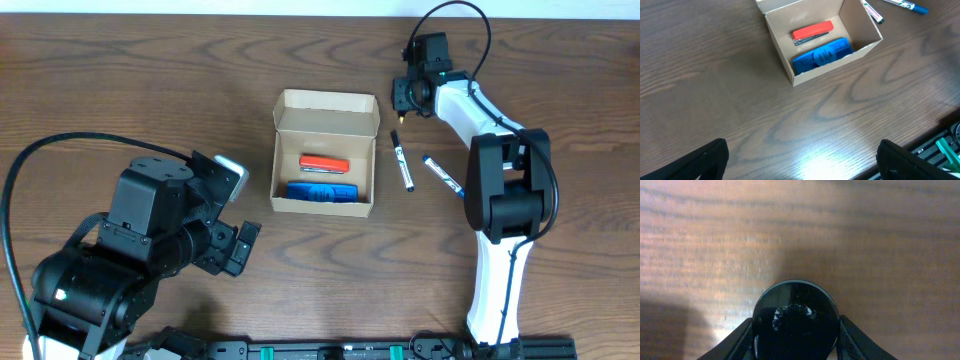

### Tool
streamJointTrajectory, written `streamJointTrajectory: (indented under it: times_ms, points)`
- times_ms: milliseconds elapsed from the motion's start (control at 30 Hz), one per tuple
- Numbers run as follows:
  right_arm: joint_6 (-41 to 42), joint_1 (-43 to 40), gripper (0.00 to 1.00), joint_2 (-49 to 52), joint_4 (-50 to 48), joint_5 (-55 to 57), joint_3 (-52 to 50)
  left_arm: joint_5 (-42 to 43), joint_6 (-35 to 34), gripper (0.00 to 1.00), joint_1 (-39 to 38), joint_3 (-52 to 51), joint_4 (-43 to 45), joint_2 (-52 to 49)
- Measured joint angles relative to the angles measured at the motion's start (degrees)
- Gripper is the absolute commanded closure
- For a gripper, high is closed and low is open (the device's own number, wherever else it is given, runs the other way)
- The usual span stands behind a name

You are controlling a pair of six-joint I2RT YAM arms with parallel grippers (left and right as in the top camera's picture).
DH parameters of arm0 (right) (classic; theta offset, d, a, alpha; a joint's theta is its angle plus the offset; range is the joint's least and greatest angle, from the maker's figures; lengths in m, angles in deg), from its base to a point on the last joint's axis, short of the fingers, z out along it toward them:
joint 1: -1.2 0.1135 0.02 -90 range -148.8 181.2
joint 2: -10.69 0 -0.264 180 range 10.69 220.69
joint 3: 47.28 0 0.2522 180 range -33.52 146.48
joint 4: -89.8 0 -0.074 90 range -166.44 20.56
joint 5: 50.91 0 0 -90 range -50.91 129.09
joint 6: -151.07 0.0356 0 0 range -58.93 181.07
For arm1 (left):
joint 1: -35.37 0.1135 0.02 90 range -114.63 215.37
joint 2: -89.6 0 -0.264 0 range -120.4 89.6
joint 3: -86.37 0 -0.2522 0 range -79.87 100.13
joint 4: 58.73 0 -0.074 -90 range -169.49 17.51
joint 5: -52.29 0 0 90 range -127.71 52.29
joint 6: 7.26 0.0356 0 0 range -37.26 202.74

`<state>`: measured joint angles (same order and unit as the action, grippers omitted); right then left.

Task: Pack container
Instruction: 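Reach the right gripper to the black tape dispenser and grasp it, then place the black tape dispenser into the box and release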

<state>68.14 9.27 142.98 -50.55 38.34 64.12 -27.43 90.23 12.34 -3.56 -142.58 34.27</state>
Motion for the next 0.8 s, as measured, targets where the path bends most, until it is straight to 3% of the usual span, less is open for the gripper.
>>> streamJointTrajectory:
  times_ms: [167, 400, 567, 800]
  points:
    - [-0.1, 0.0, 0.64, -3.9, 1.7, -0.3, -0.2, 0.0, 0.0, 0.05, 0.0, 0.0, 0.0, 0.0]
    - [-4.7, 1.3, 0.66, -22.3, 4.9, -0.8, -0.2, 0.0, 0.0, 0.05, 0.0, 0.0, 0.0, 0.0]
    - [-13.2, 6.5, 0.65, -32.4, 10.5, -3.3, 0.4, 0.0, 0.0, 0.05, 0.0, 0.0, 0.0, 0.0]
    - [-27.5, 15.1, 0.64, -33.9, 22.3, -9.9, 0.3, 0.0, 0.0, 0.05, 0.0, 0.0, 0.0, 0.0]
